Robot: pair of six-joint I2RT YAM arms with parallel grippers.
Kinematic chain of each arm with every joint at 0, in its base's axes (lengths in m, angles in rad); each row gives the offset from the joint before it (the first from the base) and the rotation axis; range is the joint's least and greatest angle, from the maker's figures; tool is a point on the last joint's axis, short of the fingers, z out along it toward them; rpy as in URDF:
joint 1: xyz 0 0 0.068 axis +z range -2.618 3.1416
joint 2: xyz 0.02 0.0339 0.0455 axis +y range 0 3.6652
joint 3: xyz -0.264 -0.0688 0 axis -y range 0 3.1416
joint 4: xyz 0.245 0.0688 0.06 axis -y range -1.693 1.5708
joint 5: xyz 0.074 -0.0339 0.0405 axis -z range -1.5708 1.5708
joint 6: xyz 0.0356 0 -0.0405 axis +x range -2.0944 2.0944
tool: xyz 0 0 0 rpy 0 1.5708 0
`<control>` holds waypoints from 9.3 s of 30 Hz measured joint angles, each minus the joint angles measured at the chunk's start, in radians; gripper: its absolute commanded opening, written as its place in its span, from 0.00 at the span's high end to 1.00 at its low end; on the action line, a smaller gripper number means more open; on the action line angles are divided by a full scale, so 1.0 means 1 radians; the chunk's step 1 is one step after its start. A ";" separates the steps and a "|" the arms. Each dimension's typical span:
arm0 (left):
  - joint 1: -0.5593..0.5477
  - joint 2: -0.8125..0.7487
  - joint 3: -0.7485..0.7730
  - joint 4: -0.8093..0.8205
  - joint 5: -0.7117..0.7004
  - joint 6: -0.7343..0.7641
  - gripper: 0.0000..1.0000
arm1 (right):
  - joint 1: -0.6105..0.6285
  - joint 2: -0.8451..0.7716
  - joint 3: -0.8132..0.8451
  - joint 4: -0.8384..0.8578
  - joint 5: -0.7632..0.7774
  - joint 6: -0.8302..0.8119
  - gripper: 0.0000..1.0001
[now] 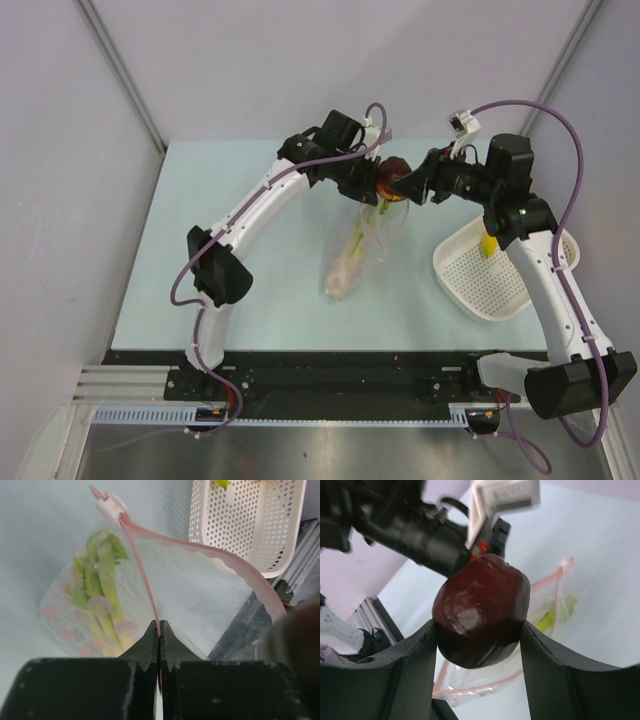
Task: Place the food in the zip-top bag and seal the zipper
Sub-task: Place the fake fruit in the zipper food storage bag, then pick up the fake fruit from the bin, then place the fake fruit in the zipper food storage bag, then pick up the fake fruit from the bin, then place the fake fruit in the zipper food storage bag, then pick up the fake fruit from the bin.
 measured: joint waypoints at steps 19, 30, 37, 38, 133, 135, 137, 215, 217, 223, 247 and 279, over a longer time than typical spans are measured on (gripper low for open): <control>0.061 -0.079 -0.070 0.130 0.193 -0.148 0.91 | 0.054 -0.036 -0.088 -0.119 0.063 -0.196 0.07; 0.089 -0.088 -0.098 0.151 0.194 -0.158 0.92 | -0.518 0.086 -0.069 -0.143 0.122 -0.145 0.28; 0.097 -0.095 -0.114 0.153 0.185 -0.158 0.93 | -0.573 0.237 -0.097 -0.183 0.340 -0.168 0.37; 0.098 -0.095 -0.115 0.153 0.185 -0.158 0.93 | -0.573 0.257 -0.099 -0.184 0.370 -0.168 0.38; 0.185 -0.196 -0.225 0.281 0.092 -0.379 1.00 | 0.116 0.268 -0.149 0.670 -0.333 1.117 0.27; 0.185 -0.197 -0.225 0.281 0.095 -0.381 1.00 | 0.104 0.269 -0.149 0.666 -0.335 1.117 0.20; 0.185 -0.197 -0.225 0.283 0.100 -0.382 1.00 | 0.097 0.269 -0.149 0.670 -0.339 1.108 0.16; 0.187 -0.201 -0.175 0.106 0.052 -0.161 1.00 | -0.341 0.177 0.012 -0.533 0.343 -0.617 0.95; 0.187 -0.201 -0.157 0.097 0.055 -0.161 1.00 | -0.257 0.145 0.097 -0.513 0.230 -0.540 0.95; 0.187 -0.199 -0.148 0.086 0.071 -0.161 1.00 | -0.022 0.125 0.222 -0.307 0.033 -0.267 0.87; 0.194 -0.198 -0.149 0.091 0.083 -0.161 1.00 | 0.054 0.244 0.236 -0.111 0.071 -0.169 0.01; 0.210 -0.163 -0.149 0.045 0.080 -0.056 1.00 | -0.557 0.386 -0.233 -0.104 0.843 -0.935 0.00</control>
